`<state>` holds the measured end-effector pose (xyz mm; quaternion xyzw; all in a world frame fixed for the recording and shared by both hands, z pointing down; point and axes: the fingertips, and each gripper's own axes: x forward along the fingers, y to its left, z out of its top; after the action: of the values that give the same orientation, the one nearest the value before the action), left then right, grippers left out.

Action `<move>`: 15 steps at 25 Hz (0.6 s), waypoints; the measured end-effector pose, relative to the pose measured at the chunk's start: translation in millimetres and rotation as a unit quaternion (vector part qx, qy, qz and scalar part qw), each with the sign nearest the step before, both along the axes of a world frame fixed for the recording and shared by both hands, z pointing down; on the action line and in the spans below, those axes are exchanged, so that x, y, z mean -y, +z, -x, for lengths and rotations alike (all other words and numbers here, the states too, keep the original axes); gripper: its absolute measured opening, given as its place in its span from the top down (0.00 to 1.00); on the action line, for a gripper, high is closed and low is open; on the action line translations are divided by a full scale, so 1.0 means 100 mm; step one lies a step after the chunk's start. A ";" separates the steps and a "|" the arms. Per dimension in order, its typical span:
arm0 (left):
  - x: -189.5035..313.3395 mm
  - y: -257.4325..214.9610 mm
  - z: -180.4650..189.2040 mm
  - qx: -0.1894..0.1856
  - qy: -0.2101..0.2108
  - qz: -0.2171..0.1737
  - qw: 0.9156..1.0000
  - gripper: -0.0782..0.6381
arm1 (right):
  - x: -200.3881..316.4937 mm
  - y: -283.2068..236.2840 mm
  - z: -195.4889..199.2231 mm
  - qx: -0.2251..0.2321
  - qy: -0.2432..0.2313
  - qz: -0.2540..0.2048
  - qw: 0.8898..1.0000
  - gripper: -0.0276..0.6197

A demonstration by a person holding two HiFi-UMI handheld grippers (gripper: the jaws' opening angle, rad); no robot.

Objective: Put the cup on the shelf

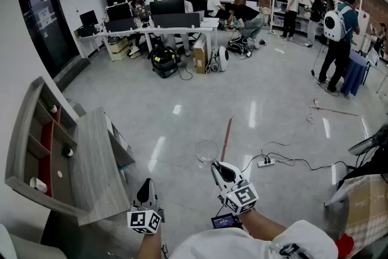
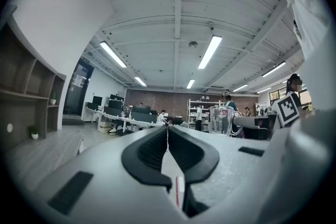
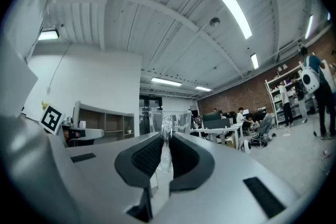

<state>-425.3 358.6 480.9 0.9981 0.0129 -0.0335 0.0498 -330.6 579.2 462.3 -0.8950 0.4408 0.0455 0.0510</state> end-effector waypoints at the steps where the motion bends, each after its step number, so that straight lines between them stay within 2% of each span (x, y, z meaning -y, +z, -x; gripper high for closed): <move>1: 0.02 -0.01 0.00 0.001 0.001 0.001 1.000 0.87 | 0.00 0.00 0.02 -0.001 0.003 0.000 1.000 0.89; 15: 0.03 -0.05 0.09 -0.001 0.008 0.004 1.000 0.87 | -0.01 -0.10 0.14 -0.012 0.003 0.006 1.000 0.89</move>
<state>-434.6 356.1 476.1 0.9977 0.0212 -0.0344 0.0544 -345.0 580.3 452.4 -0.8961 0.4388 0.0539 0.0397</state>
